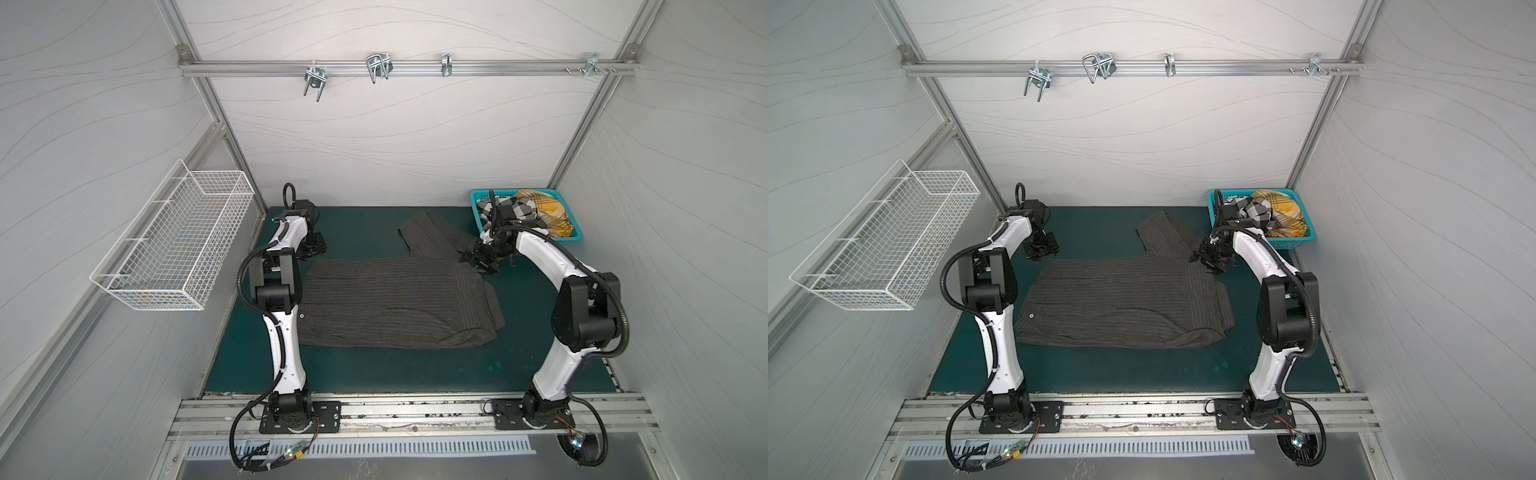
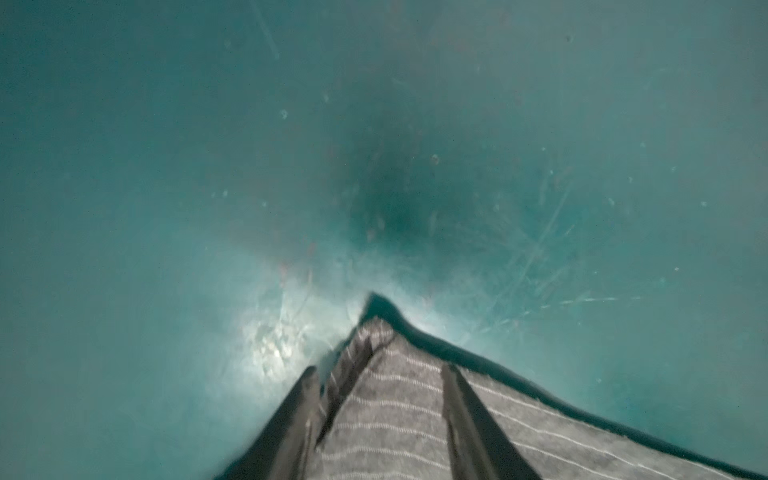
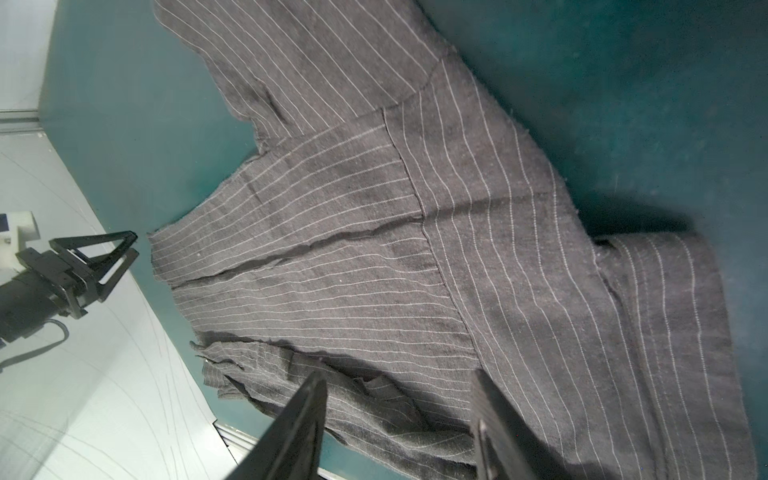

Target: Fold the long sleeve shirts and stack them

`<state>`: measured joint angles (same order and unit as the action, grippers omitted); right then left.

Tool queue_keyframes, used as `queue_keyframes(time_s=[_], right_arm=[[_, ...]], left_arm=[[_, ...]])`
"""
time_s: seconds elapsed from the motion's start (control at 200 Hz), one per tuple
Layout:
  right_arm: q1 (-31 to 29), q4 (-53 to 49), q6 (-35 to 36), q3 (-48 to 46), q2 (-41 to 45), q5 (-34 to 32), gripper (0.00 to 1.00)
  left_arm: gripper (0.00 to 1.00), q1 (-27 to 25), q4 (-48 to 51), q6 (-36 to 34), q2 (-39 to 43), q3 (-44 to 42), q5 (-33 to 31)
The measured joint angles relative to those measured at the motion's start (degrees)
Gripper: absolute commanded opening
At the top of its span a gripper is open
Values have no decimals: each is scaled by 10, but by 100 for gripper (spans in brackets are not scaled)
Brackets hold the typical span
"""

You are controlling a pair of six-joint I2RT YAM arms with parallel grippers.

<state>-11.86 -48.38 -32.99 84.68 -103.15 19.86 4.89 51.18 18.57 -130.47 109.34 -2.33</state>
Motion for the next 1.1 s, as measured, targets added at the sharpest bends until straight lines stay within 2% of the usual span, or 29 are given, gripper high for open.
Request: queue_keyframes(time_s=[0.175,0.255,0.355,0.455,0.65,0.89,1.1], right_arm=[[0,4,0,4,0,5,55],[0,4,-1,7,0,6,54],[0,4,-2,14,0,8,54],[2,3,-2,22,0,9,54],[0,-12,16,93,-33,-9,56],[-7,-50,90,257,-177,-68,58],[-17,-78,158,386,-303,-82,58]], left_arm=[[36,0,3,-4,-28,10,7],[29,0,5,-5,-30,9,8],[17,0,4,-5,-30,7,7],[0,-1,3,-6,-30,5,3],[0,-4,-3,-6,-24,-4,-9],[0,-13,-16,3,40,-77,-19],[0,-23,-24,7,81,-83,-17]])
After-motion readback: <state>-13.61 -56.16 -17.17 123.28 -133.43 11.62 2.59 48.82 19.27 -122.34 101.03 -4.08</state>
